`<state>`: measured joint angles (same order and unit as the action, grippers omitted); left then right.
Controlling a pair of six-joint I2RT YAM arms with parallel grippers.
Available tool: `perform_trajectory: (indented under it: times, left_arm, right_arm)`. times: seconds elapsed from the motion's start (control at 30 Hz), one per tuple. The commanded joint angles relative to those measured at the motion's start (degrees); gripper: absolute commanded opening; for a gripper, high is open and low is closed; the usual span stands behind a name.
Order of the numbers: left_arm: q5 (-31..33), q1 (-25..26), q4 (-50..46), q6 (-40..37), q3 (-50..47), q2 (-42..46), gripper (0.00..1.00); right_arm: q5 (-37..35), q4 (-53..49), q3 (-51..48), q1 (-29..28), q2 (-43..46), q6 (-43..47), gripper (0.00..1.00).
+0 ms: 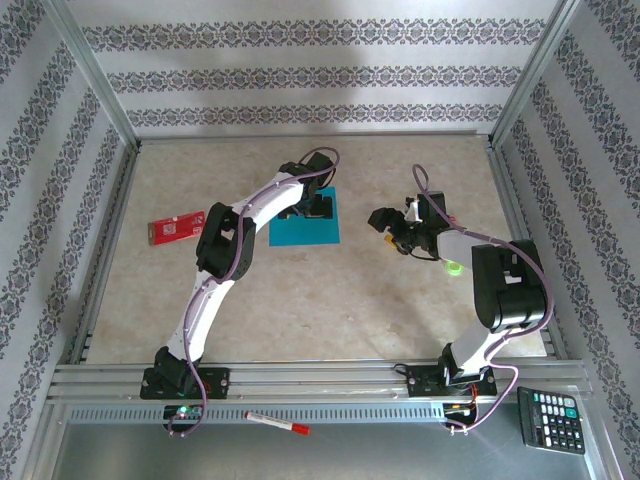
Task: Fold a paper plane with a square sheet of paper (pick it up from the middle)
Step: First fold the square sheet of paper in half at the center of the table.
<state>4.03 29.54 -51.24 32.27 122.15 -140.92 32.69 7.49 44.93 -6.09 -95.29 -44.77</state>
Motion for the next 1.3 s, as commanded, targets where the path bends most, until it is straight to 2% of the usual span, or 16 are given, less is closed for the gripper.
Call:
perform_trajectory:
  times: [0.0, 0.5, 0.6, 0.77, 0.87, 0.97, 1.07, 1.13, 1.27]
  left_arm:
    - [0.56, 0.97, -3.89, 1.20, -2.23, -3.08, 0.99]
    - [-2.10, 1.13, -0.12, 1.57, -7.05, -0.74, 0.88]
    - [-4.22, 1.17, 2.67, 1.34, -8.74, 1.37, 0.80]
    - [-10.79, 1.16, 10.70, 0.86, -13.08, 6.56, 0.54]
    - [-17.47, 1.19, 19.99, 1.41, -19.77, 13.19, 0.40]
    - [-29.11, 1.05, 39.95, 4.83, -32.97, 23.90, 0.29]
    - [-37.42, 0.80, 55.18, 10.94, -44.41, 32.06, 0.28]
    - [-41.75, 0.16, 61.18, 15.63, -51.17, 35.61, 0.27]
    - [-46.06, -1.16, 69.97, 22.87, -61.70, 38.68, 0.27]
  right_arm:
    - [1.48, 1.63, -0.20, 0.55, -0.63, 0.06, 0.81]
    - [2.16, 1.66, -0.65, 1.35, -0.08, -0.36, 0.81]
    - [2.25, 1.74, -0.70, 1.44, -0.17, -0.49, 0.82]
    - [2.64, 1.65, -0.49, 1.52, -0.13, -0.67, 0.82]
    - [2.91, 1.01, -0.19, 1.82, 0.59, -0.51, 0.81]
    - [2.78, -0.81, -0.14, 2.51, 2.62, 0.60, 0.82]
    - [2.51, -3.22, 0.05, 3.21, 4.91, 2.04, 0.82]
    - [2.69, -4.68, 0.15, 3.22, 6.65, 3.54, 0.83]
    - [5.02, -5.17, -0.05, 2.13, 8.80, 5.81, 0.83]
